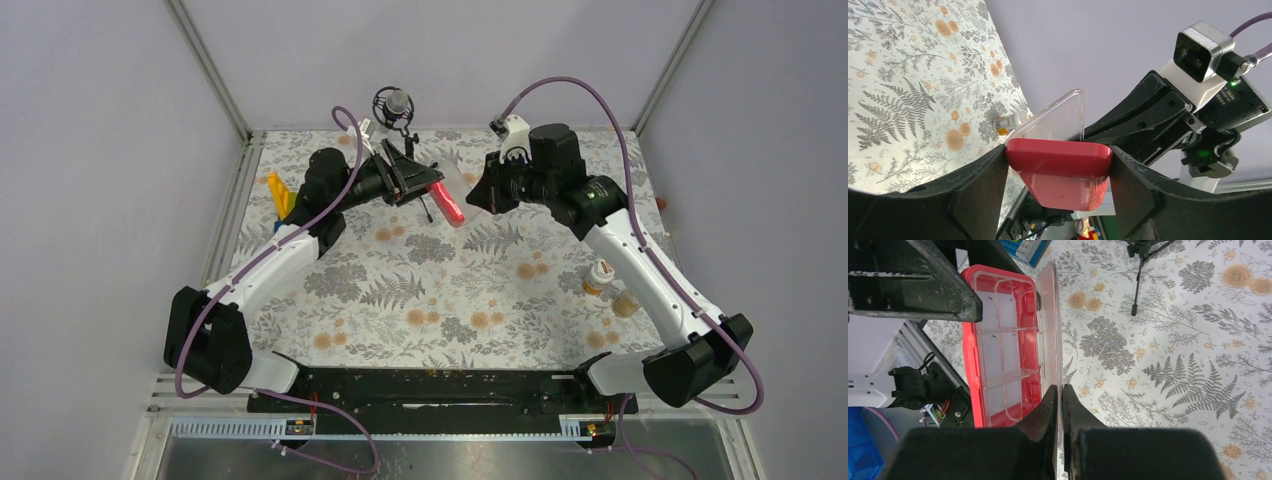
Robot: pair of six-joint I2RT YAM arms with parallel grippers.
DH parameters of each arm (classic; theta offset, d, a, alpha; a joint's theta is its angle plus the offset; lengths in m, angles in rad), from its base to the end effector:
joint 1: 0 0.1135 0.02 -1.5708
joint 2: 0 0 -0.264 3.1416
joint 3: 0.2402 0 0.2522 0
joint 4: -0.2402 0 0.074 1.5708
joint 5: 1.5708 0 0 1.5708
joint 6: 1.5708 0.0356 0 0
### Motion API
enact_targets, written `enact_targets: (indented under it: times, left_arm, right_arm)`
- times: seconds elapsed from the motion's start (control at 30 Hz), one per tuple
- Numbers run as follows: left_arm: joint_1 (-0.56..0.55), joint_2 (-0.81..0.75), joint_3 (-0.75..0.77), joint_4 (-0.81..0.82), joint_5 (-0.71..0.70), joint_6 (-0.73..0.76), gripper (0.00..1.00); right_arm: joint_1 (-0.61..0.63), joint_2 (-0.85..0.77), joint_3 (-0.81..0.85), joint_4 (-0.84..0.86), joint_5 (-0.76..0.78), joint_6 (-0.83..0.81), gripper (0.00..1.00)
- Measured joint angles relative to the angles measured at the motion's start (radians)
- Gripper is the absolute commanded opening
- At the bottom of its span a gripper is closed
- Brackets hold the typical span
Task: Sort the pills into containers
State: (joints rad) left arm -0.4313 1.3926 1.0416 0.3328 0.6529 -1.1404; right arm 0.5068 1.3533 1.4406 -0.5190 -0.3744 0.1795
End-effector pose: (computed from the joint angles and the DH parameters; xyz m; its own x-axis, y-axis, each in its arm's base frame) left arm 0.2872 -0.1560 0.3436 -0.8101 -0.4218 -0.4071 0.3537 0.2020 -0.9133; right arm 0.2552 0.1566 0.4076 -0.4925 -0.0833 -0.8663 -0.6649 0.6783 0.3127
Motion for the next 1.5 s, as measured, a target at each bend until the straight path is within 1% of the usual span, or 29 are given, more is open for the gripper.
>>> enact_targets:
  times: [0.03,0.1,0.13,0.17,0.33,0.47,0.57,0.7,0.77,0.97,1.17,1.23,1.33,1.5]
  left_arm:
    - [0.0,0.0,0.0,-0.002,-0.003,0.009,0.8]
    - [0.0,-0.002,0.002,-0.019,-0.014,0.041,0.93]
    - [-0.001,-0.005,0.006,-0.043,-0.027,0.068,0.97]
    - [-0.002,-0.009,0.007,-0.065,-0.039,0.095,0.99]
    - [0.014,-0.047,0.013,-0.217,-0.16,0.262,0.99]
    - [0.026,-0.088,0.014,-0.321,-0.266,0.378,0.99]
    - [0.035,-0.097,0.019,-0.376,-0.321,0.435,0.98]
    - [0.051,-0.097,0.018,-0.437,-0.357,0.481,0.93]
    - [0.057,-0.097,0.012,-0.449,-0.364,0.495,0.92]
    - [0.078,-0.097,-0.07,-0.444,-0.367,0.52,0.92]
    - [0.1,-0.097,-0.149,-0.428,-0.37,0.52,0.92]
    - [0.105,-0.097,-0.162,-0.424,-0.37,0.52,0.92]
    - [0.111,-0.102,-0.169,-0.418,-0.37,0.52,0.92]
    - [0.117,-0.122,-0.169,-0.399,-0.37,0.52,0.93]
  right_arm:
    - [0.0,0.0,0.0,0.0,0.005,-0.002,0.0]
    - [0.003,0.0,0.0,-0.002,0.018,-0.005,0.0]
    - [0.004,0.0,0.0,-0.005,0.027,-0.006,0.0]
    - [0.005,0.0,0.0,-0.007,0.037,-0.008,0.0]
    - [0.011,0.014,0.0,-0.027,0.104,-0.041,0.0]
    - [0.041,0.052,0.0,-0.031,0.176,-0.085,0.0]
    - [0.077,0.102,-0.005,-0.025,0.24,-0.12,0.0]
    - [0.111,0.171,-0.055,0.019,0.287,-0.16,0.0]
    - [0.123,0.203,-0.107,0.07,0.312,-0.194,0.0]
    - [0.137,0.254,-0.262,0.23,0.3,-0.28,0.0]
    - [0.14,0.354,-0.275,0.377,0.282,-0.352,0.0]
    - [0.142,0.386,-0.275,0.407,0.278,-0.394,0.06]
    - [0.148,0.41,-0.275,0.411,0.277,-0.457,0.13]
    - [0.156,0.415,-0.263,0.365,0.275,-0.55,0.19]
